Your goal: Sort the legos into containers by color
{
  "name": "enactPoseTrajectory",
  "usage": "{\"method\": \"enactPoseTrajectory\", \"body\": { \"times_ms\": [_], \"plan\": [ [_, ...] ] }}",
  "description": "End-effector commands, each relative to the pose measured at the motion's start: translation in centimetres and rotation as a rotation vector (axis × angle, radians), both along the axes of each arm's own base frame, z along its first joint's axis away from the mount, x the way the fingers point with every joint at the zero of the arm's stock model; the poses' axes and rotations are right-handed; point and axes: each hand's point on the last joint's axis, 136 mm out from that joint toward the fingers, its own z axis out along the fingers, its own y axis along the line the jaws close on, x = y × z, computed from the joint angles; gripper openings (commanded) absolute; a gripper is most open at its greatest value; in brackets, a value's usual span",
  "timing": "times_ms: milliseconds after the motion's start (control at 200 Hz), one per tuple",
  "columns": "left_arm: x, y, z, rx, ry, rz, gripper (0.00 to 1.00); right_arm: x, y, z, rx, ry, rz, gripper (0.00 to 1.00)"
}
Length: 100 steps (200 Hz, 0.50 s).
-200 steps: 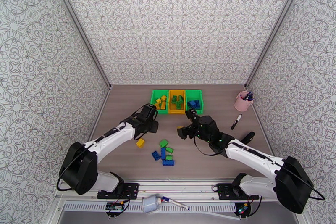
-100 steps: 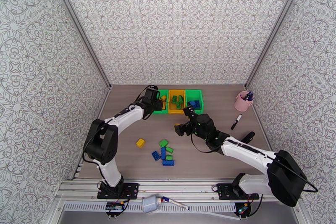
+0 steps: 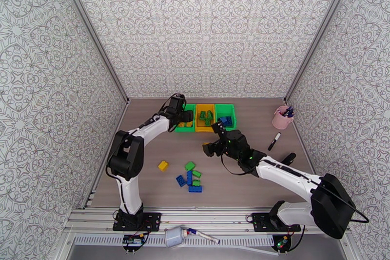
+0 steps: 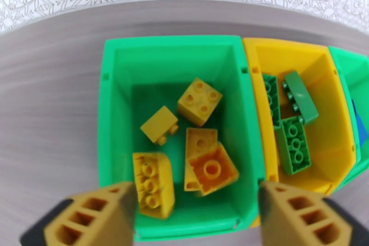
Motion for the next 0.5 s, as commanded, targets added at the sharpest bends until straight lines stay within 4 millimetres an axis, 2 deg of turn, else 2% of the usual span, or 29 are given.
{"method": "enactPoseTrajectory", "body": {
  "times_ms": [0, 80, 165, 275, 390, 495],
  "plan": [
    [-2.3, 1.0, 4.6, -0.012, -0.098, 0.010, 0.81, -0.5, 0.0, -1.2, -0.097, 0.062, 0.024, 0.93],
    [-4.8, 1.6, 5.2, -0.016, -0.111, 0.020, 0.85, -1.3, 0.5, -1.9, -0.139, 0.119, 0.069, 0.93],
    [-7.4, 2.4, 6.7, -0.027, -0.152, 0.028, 0.89, -2.2, 0.7, -3.0, -0.215, 0.165, 0.096, 0.92],
    [-10.6, 4.1, 7.8, -0.060, -0.162, 0.054, 0.92, -3.4, 1.2, -3.6, -0.299, 0.186, 0.103, 0.91],
    [-13.2, 5.9, 8.1, -0.078, -0.138, 0.071, 0.94, -5.1, 2.0, -4.5, -0.384, 0.212, 0.139, 0.91],
    [-14.7, 7.7, 7.8, -0.101, -0.108, 0.102, 0.98, -6.7, 3.2, -5.8, -0.453, 0.248, 0.180, 0.91]
  ]
}}
